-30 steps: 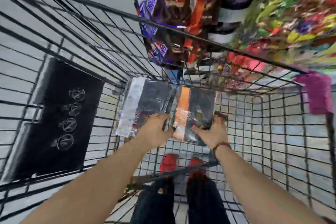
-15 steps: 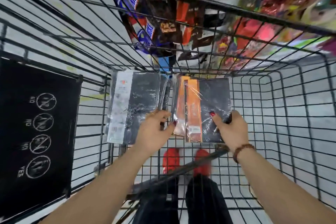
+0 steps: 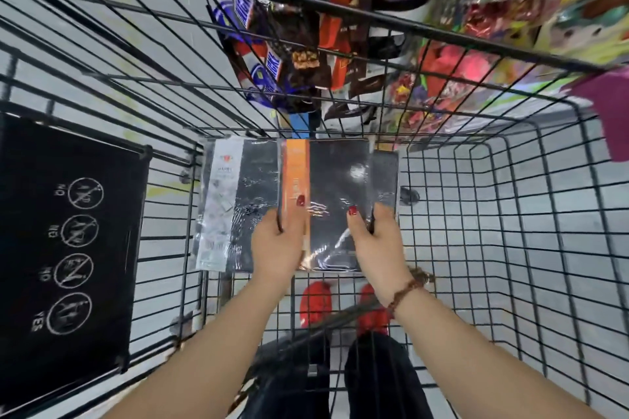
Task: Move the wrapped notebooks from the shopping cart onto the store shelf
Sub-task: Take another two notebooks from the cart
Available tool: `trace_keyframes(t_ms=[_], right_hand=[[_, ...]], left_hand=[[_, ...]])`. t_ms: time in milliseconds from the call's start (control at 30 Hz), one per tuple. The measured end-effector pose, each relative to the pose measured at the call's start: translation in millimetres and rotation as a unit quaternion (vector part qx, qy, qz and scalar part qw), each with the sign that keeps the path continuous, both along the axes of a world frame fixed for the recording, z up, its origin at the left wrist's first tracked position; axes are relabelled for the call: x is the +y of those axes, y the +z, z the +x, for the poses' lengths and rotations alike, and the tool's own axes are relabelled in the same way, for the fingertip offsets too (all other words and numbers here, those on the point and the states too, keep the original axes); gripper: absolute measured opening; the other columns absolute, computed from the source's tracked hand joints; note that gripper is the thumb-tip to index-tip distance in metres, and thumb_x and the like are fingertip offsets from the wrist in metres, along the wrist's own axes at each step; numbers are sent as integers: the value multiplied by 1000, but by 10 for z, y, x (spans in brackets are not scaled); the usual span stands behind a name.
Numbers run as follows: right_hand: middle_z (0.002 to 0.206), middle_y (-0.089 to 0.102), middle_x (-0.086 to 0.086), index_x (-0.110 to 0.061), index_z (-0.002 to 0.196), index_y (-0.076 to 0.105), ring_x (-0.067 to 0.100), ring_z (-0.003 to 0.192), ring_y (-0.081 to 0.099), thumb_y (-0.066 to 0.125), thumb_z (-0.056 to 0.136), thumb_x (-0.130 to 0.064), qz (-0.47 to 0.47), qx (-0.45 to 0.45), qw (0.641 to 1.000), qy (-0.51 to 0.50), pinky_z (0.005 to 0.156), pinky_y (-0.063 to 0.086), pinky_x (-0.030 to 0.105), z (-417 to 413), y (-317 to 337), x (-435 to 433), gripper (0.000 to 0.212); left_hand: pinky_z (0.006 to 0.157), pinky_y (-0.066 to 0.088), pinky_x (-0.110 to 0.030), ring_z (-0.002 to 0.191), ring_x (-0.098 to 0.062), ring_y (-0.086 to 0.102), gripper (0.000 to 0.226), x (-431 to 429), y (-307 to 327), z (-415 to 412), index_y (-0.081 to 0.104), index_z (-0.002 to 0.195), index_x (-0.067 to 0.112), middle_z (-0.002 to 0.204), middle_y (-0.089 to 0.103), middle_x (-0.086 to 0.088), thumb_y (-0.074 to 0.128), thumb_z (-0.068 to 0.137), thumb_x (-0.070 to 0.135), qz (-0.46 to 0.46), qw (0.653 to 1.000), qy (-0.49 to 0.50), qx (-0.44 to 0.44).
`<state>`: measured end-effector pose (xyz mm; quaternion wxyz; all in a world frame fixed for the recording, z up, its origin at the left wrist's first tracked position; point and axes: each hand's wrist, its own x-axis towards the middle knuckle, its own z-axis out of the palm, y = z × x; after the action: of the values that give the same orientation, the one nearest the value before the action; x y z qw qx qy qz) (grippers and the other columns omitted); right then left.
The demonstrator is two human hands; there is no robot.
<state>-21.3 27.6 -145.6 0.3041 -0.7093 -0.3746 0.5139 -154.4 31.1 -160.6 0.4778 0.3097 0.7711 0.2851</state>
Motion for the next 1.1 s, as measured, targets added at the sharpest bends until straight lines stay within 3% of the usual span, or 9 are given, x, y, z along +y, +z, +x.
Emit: trace_keyframes(t_ms=[133, 267, 367, 500, 633, 767, 867, 967, 1100], right_hand=[[91, 61, 1, -18, 95, 60, 6, 76, 54, 56, 92, -22, 31, -60, 997, -26, 68, 45, 8, 150, -152, 83, 6], [115, 51, 9, -10, 114, 52, 19, 101, 52, 76, 73, -36, -20, -211, 973, -95, 82, 43, 25, 396, -377, 123, 55], [122, 46, 12, -8, 122, 44, 27, 109, 51, 81, 61, -51, -128, -224, 965, -54, 90, 47, 35, 452, -460, 124, 83], [98, 63, 4, -13, 98, 50, 18, 84, 57, 78, 68, -48, -177, -140, 974, -8, 75, 45, 26, 429, -486, 82, 54], [90, 69, 1, -17, 92, 58, 19, 80, 63, 73, 74, -46, -160, -129, 978, -24, 75, 52, 33, 458, -555, 9, 37], [80, 62, -2, -13, 95, 56, 9, 65, 57, 69, 83, -28, -150, -124, 979, -56, 51, 42, 22, 562, -399, -43, 24], [71, 55, -1, -8, 96, 53, 16, 60, 54, 59, 88, -17, -123, -150, 980, -43, 49, 38, 25, 615, -177, -103, 13], [72, 58, 4, -13, 95, 49, 24, 62, 57, 52, 90, -14, -93, -175, 980, -15, 56, 48, 33, 659, 113, -185, 6], [75, 56, 4, -13, 96, 45, 18, 59, 53, 52, 93, -15, -57, -151, 986, -38, 53, 47, 32, 785, 644, -305, 8]], left_hand=[[58, 51, -43, 58, -23, 52, 38, 39, -42, -251, 59, 76, 10, 64, 55, -5, 56, 85, 47, 29, 998, 20, 42], [46, 40, -26, 54, -19, 44, 34, 18, -137, -524, 56, 71, 10, 61, 47, -3, 57, 88, 39, 26, 996, 43, 75], [54, 46, -40, 56, -23, 49, 40, -43, -207, -702, 52, 66, 15, 58, 49, -1, 54, 82, 52, 10, 993, 34, 116], [55, 49, -37, 59, -26, 57, 35, -63, -220, -716, 56, 72, 18, 62, 57, -2, 56, 87, 50, 6, 991, -8, 133], [58, 55, -48, 62, -32, 63, 33, -64, -238, -705, 60, 76, 21, 66, 63, -5, 57, 83, 53, 4, 993, -7, 121], [44, 48, -27, 59, -23, 58, 23, -62, -112, -671, 61, 80, 18, 67, 61, -4, 57, 89, 40, -2, 995, -3, 103], [36, 38, -16, 56, -21, 52, 25, -75, 117, -628, 60, 82, 7, 63, 55, -4, 56, 91, 31, 1, 996, 4, 90], [40, 44, -25, 56, -21, 52, 35, -144, 360, -605, 59, 82, 0, 65, 54, -7, 56, 91, 35, -11, 996, -4, 91], [48, 56, -44, 53, -28, 55, 54, -201, 759, -540, 55, 81, 0, 70, 58, -17, 56, 84, 54, -1, 997, -19, 78]])
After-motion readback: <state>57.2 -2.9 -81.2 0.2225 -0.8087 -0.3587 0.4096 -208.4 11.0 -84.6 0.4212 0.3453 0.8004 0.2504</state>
